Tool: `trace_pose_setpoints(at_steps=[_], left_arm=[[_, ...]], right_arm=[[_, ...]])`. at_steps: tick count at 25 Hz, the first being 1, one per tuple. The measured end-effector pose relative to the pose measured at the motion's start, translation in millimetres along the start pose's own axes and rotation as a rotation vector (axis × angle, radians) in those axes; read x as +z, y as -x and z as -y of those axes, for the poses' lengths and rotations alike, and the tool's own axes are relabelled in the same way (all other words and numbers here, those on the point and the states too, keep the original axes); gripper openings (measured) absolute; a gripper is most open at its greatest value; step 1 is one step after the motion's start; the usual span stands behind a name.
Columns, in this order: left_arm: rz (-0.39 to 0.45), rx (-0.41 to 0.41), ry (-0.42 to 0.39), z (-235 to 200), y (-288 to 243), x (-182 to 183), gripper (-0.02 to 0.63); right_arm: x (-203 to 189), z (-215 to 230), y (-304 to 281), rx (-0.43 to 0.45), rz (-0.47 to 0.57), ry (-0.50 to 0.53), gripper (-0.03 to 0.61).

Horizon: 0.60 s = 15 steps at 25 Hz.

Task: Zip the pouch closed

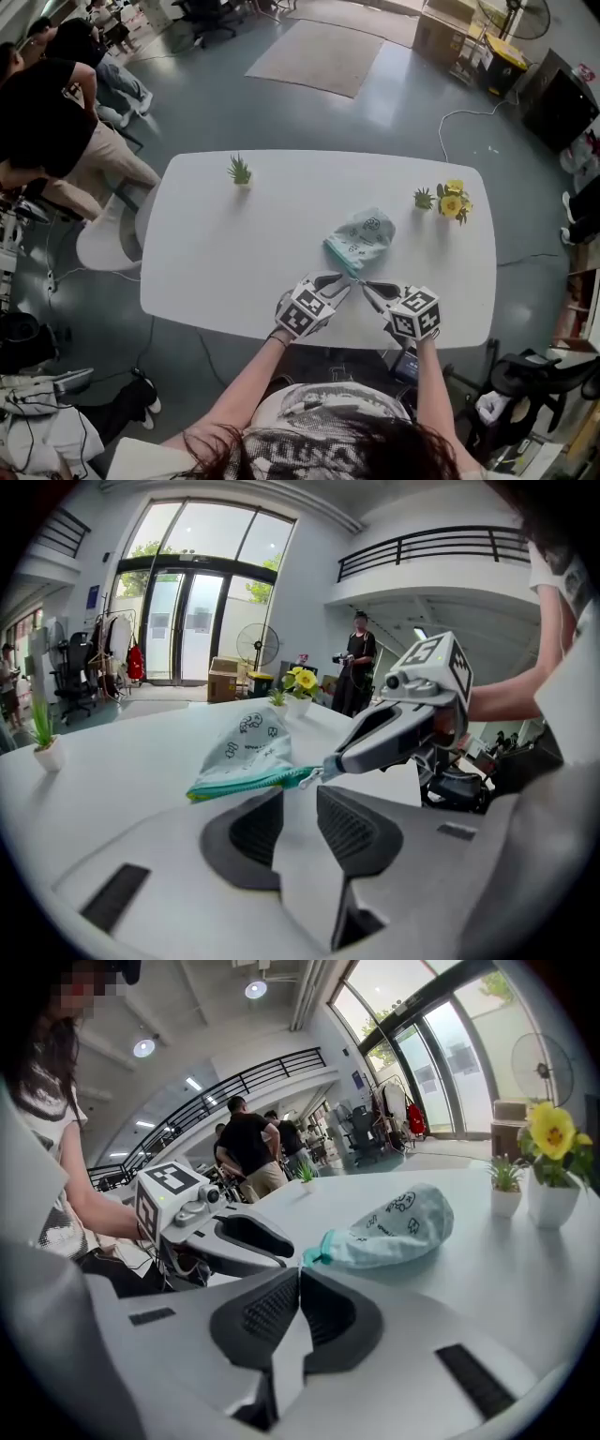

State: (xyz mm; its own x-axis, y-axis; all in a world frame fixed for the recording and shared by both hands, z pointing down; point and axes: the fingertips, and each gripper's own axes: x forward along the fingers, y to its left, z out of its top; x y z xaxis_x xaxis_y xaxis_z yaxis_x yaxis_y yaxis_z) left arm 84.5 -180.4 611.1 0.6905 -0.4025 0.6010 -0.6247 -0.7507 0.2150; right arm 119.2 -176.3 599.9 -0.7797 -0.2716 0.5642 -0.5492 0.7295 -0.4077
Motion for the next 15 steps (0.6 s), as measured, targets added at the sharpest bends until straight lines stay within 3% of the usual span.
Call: trace_pose_setpoints(at_steps=[11, 15], left_arm=[[-0.041, -0.107, -0.061, 7.8, -18.9, -2.1, 0.112], [-0.036, -0.125, -0.074, 13.6, -18.6, 1.8, 0.077]], right_arm=[[-6.0, -0.2, -1.8, -0.051, -0.014, -0.022, 0.006], [-9.6, 1.3, 0.4, -0.067, -0.02, -0.032, 0.006]])
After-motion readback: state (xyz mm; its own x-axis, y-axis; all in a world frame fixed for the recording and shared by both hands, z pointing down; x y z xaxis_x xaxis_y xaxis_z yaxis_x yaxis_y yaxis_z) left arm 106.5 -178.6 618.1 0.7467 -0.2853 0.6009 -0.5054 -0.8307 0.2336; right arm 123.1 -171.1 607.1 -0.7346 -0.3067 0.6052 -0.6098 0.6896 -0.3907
